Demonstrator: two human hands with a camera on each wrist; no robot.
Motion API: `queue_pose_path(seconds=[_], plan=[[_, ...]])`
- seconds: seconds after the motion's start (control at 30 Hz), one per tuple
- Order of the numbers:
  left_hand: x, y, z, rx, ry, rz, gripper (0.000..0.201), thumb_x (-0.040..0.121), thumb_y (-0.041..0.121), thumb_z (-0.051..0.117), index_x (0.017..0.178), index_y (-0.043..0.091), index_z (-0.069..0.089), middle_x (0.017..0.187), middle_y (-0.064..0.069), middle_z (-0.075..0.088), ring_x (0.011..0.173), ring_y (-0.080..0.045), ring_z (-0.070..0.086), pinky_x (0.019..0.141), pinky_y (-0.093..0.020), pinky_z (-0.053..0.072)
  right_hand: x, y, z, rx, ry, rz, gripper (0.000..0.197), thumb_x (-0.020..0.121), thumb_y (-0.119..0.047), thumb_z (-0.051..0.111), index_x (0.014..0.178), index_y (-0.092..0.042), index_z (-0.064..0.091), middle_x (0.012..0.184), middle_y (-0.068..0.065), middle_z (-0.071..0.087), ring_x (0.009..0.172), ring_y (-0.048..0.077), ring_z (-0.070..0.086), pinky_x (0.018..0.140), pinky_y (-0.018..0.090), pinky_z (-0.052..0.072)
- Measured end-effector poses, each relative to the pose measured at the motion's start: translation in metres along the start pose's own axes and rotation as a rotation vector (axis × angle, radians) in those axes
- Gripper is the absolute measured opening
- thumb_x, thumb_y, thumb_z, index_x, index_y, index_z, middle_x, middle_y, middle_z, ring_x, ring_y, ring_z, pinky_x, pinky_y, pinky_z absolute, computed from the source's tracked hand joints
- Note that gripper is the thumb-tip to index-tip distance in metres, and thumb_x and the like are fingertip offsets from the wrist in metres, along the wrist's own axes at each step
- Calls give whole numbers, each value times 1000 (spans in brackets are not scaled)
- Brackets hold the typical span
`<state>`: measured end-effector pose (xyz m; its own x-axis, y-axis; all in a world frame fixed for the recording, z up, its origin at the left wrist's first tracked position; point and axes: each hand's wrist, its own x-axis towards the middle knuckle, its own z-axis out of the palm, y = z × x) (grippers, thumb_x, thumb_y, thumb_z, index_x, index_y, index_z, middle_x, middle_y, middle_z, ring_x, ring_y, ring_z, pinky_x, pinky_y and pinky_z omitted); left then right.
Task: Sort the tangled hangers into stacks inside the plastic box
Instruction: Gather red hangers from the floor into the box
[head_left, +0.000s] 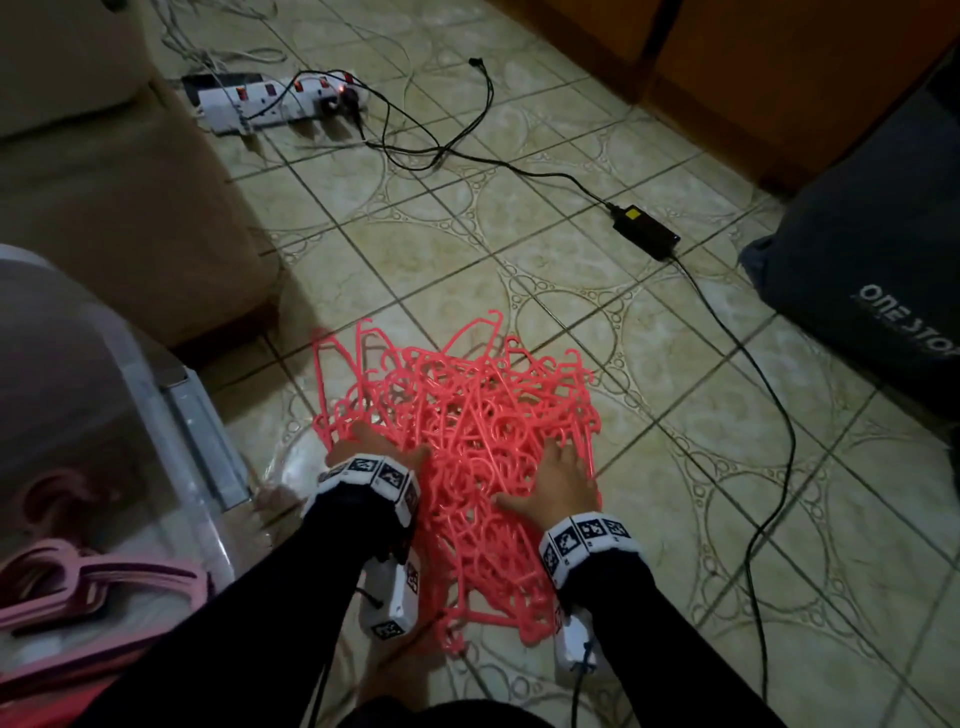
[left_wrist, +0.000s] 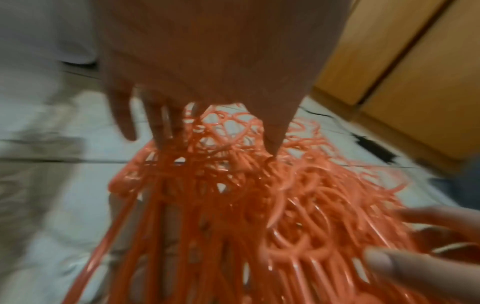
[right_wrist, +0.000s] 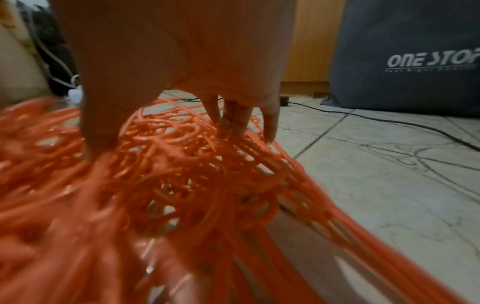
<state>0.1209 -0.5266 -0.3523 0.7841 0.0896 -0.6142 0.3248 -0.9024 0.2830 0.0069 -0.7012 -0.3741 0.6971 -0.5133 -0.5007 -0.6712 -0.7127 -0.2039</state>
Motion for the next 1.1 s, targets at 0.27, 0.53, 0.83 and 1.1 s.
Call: queue_pose_path(seconds=[0.27,0.53,0.83,1.1], plan=[[1,-10,9,238,74,126,89,67,49,79,132,6,37,126,-19,51,116,-36,52,96,-44,44,-5,16,5,125,145,89,122,55,-72,72,146,-16,16,155,11,10,141,32,12,111,49,25],[0,-15,14,8,56,159,54,74,47,72,108,8,55,112,-13,63,92,-29,61,83,-36,48,-1,21,-2,205,125,171,99,59,-65,76,135,-13,37,134,9,50,128,32,36,100,44,39],[7,-17,17,197,-10,231,64,73,46,76,116,2,57,117,-15,60,106,-29,61,87,-33,49,-1,13,-6,262,41,57,63,67,-46,79,116,-13,56,111,8,65,107,28,60,92,41,50],[9,-23,25,122,68,180,85,56,46,84,121,11,42,97,-9,60,87,-28,59,72,-32,49,2,16,-5,428,-5,128,61,62,-40,86,107,-10,57,108,8,67,97,24,62,78,28,48]])
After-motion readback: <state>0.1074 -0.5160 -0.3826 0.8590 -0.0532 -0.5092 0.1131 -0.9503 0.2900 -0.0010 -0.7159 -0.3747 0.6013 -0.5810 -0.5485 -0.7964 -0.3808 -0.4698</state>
